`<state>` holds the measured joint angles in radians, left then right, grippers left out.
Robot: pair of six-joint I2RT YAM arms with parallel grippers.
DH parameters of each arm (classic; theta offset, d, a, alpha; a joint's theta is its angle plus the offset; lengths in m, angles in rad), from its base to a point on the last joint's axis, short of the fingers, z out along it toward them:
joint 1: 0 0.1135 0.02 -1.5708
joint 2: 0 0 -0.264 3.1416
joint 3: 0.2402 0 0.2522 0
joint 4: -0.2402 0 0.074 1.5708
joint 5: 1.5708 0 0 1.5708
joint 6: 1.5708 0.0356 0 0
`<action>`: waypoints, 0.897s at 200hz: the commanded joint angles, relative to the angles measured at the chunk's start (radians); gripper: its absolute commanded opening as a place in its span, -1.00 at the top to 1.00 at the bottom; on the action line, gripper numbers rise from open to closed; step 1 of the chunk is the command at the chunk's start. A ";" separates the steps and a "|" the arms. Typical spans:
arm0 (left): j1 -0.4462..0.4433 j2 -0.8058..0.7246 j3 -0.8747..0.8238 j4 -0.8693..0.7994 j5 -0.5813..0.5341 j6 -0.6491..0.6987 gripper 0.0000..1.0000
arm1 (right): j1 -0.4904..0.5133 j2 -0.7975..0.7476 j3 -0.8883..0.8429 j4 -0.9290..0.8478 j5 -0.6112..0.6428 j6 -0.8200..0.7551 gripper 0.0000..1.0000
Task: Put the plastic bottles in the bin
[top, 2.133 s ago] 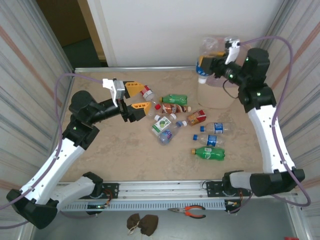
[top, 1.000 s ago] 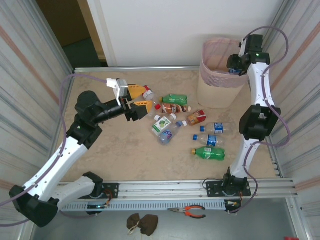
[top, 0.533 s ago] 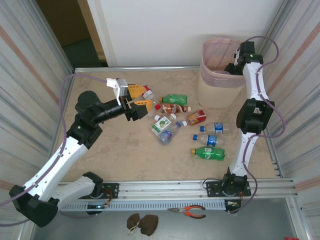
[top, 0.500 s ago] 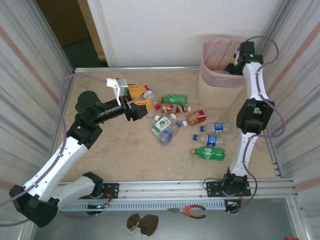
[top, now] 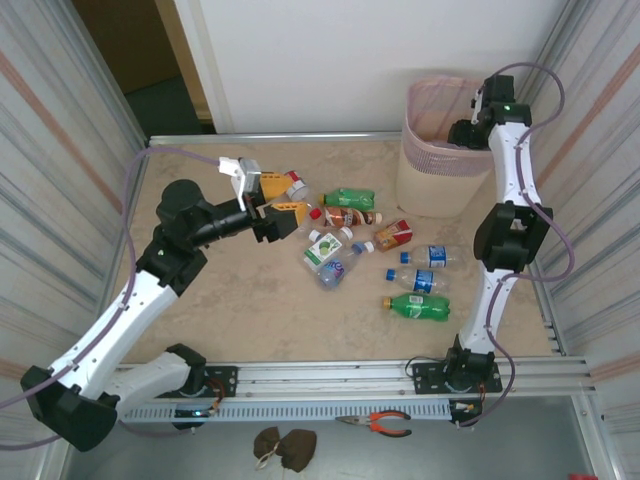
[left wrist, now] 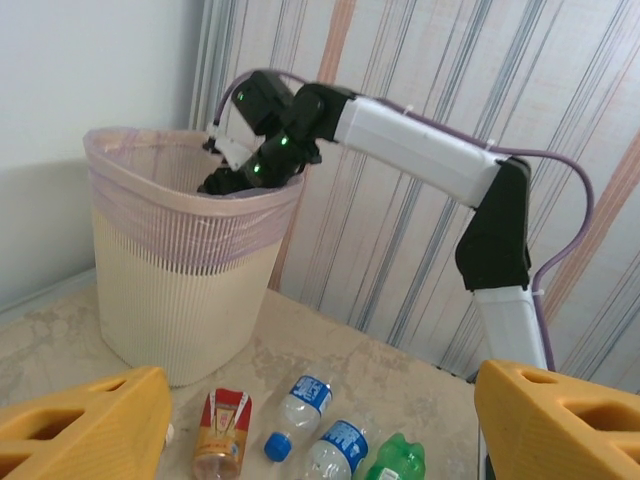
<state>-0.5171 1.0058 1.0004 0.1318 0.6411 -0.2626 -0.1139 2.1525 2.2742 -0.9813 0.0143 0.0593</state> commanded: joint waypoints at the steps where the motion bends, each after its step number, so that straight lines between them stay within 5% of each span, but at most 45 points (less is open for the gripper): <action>1: 0.005 0.010 0.031 -0.023 -0.014 0.008 -0.60 | 0.022 -0.093 0.030 -0.022 0.030 -0.007 -0.39; 83: 0.016 0.115 0.062 -0.125 -0.143 -0.057 -0.58 | 0.083 -0.255 0.029 -0.029 0.054 -0.042 -0.40; 179: 0.142 0.369 0.155 -0.363 -0.322 -0.369 -0.38 | 0.158 -0.571 -0.242 0.103 -0.032 0.013 -0.41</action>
<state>-0.3935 1.3331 1.0958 -0.1081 0.4187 -0.5083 0.0227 1.6516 2.0995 -0.9306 -0.0006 0.0448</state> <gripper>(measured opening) 0.690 0.703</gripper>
